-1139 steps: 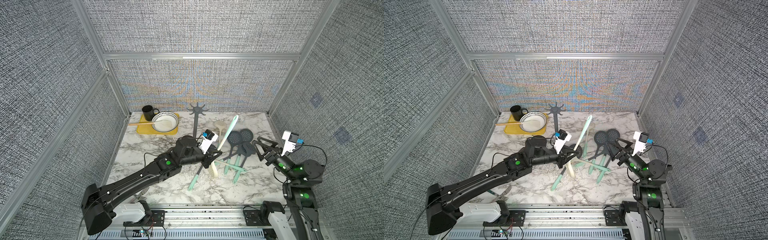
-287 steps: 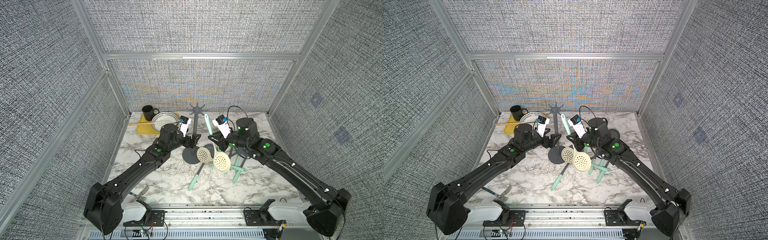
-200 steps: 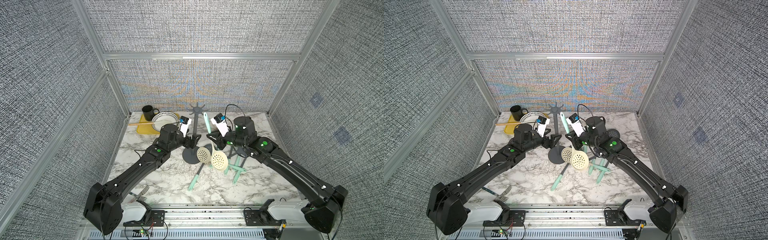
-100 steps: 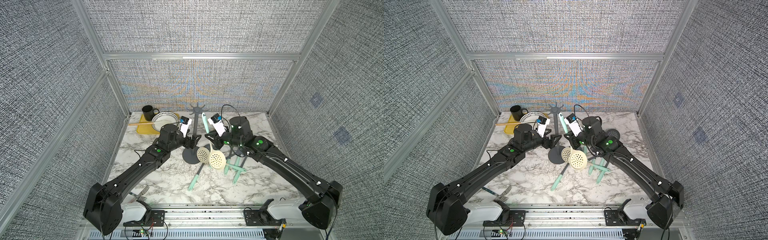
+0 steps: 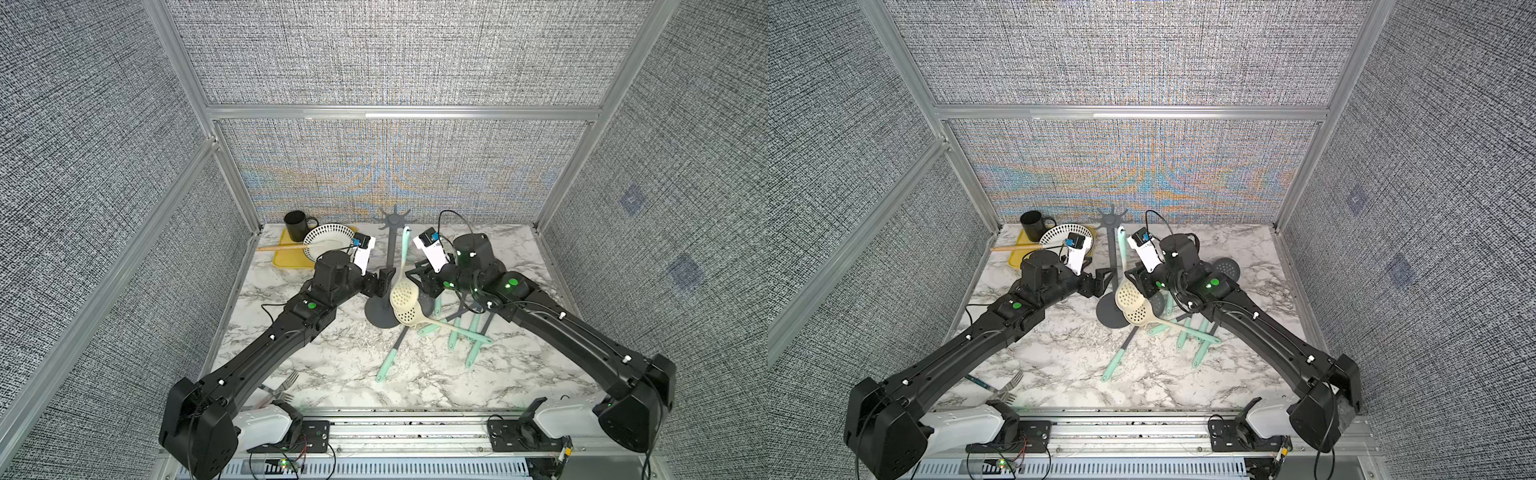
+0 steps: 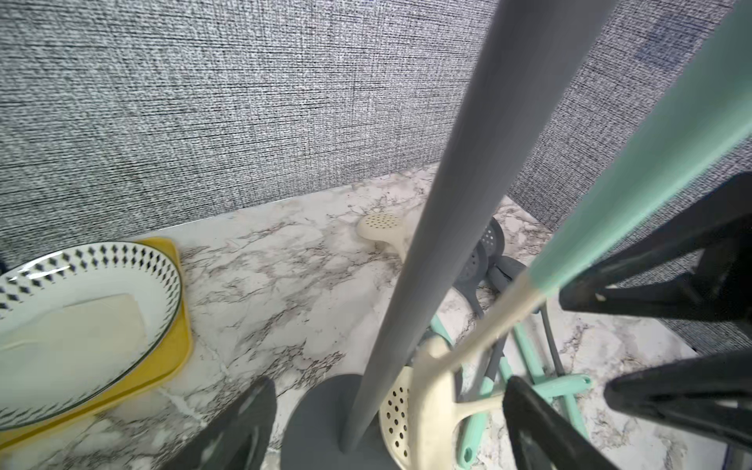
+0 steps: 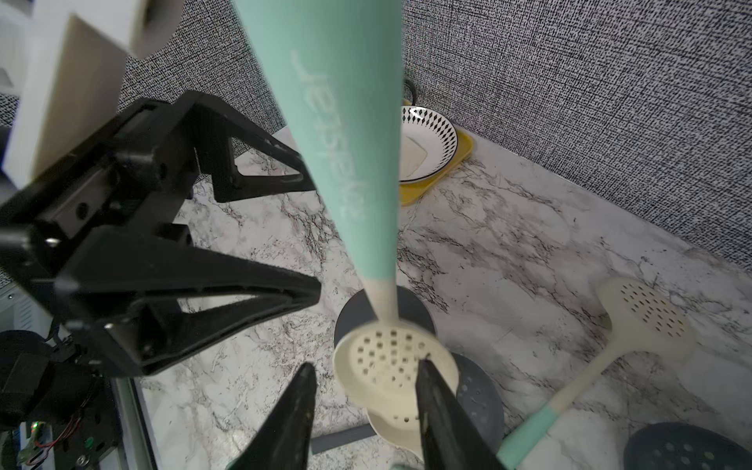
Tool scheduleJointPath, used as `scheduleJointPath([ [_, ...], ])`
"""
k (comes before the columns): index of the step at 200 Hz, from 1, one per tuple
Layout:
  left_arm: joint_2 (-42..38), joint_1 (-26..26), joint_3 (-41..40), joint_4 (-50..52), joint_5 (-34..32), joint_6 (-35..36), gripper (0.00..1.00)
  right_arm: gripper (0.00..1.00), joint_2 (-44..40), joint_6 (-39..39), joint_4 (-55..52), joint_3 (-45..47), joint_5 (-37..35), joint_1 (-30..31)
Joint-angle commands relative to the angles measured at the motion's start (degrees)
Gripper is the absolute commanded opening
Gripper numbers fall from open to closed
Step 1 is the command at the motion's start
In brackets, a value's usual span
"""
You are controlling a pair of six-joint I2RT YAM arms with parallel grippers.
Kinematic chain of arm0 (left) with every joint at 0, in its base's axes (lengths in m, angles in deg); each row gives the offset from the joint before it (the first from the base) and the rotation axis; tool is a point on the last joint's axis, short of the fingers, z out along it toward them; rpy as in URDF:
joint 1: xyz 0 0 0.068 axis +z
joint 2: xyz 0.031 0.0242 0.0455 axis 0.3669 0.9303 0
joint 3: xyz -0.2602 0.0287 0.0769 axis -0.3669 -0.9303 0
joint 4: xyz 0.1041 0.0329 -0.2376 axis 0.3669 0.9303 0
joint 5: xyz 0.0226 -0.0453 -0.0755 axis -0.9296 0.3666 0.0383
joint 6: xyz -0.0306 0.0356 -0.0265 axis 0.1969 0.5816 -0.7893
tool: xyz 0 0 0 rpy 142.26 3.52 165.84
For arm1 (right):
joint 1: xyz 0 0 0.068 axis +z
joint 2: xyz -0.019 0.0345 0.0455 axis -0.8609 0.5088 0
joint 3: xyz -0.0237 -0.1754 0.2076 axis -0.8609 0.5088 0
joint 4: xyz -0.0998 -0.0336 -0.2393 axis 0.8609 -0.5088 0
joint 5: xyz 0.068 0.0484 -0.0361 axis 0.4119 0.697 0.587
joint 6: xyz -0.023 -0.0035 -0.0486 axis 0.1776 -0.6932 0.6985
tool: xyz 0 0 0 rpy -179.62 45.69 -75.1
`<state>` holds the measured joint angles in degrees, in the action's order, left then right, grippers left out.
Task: Hang the skimmer on the kitchen utensil rack
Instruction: Hang the skimmer on the rack, then pick up the skimmer from the center of the board.
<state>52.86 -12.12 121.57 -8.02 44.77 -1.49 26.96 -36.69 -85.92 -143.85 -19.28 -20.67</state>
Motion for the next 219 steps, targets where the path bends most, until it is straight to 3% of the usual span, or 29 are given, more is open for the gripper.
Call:
scheduleJointPath([
  [1, -2.13, -0.02, -1.14, 1.71, -6.35, -0.59, 0.89, 0.47, 0.16, -0.76, 2.32, 0.21, 0.51, 0.10],
  [25, -4.82, -0.01, -2.18, 4.39, -9.62, -0.85, 0.89, 0.48, -1.19, -0.27, 2.77, 0.56, 2.24, 0.03],
  [45, -7.23, -0.14, -1.97, 7.80, -7.70, 1.06, 0.90, 0.51, -5.33, -0.16, 4.43, 3.29, 3.17, 0.11],
  [71, -10.42, -1.97, -2.31, 12.76, -7.80, 0.35, 0.89, 0.51, -14.32, -3.70, 7.90, 11.53, -3.00, -0.03],
  [97, -12.06, -10.83, -2.96, 18.19, -15.42, 0.86, 0.89, 0.51, -23.49, -11.59, 9.73, 21.81, -12.93, -0.07],
  [139, -9.33, -25.52, -5.25, 17.89, -20.21, -2.74, 0.86, 0.51, -29.25, -27.55, -3.16, 29.62, -27.09, -2.53],
  [170, -2.14, -33.58, -2.81, 14.93, -21.98, -2.79, 0.86, 0.51, -30.83, -33.76, -9.07, 33.68, -23.38, -13.02],
  [193, 4.95, -35.75, 0.46, 11.13, -18.84, -2.80, 0.86, 0.52, -31.02, -34.83, -9.10, 37.44, -15.55, -23.25],
  [219, 13.09, -36.31, 4.57, 6.47, -13.82, -2.95, 0.85, 0.52, -29.48, -34.28, -7.26, 40.53, -10.36, -30.68],
])
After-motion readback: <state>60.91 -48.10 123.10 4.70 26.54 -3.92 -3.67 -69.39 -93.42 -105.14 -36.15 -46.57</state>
